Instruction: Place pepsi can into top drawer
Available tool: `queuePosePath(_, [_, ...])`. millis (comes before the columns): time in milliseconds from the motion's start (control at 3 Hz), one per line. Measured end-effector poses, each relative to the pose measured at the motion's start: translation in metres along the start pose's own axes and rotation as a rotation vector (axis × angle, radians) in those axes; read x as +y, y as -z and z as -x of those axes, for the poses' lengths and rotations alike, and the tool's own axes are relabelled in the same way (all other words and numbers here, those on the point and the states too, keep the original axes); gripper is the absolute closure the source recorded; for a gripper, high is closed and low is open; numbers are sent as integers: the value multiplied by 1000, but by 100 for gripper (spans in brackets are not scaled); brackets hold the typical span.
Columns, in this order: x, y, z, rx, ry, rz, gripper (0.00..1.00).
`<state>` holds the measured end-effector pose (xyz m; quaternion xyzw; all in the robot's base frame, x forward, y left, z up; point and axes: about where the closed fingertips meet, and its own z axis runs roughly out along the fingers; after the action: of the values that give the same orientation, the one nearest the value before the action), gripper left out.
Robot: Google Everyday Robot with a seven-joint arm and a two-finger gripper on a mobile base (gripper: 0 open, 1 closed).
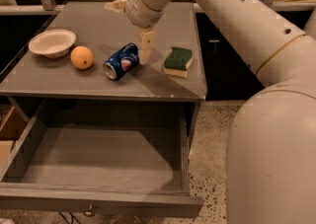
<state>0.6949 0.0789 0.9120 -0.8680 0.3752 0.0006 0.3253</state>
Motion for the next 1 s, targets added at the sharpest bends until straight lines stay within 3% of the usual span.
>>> queuePosePath(667, [9,-12,7,26,22,44,0])
queuePosePath(1000, [18,-36,15,23,39,81,0])
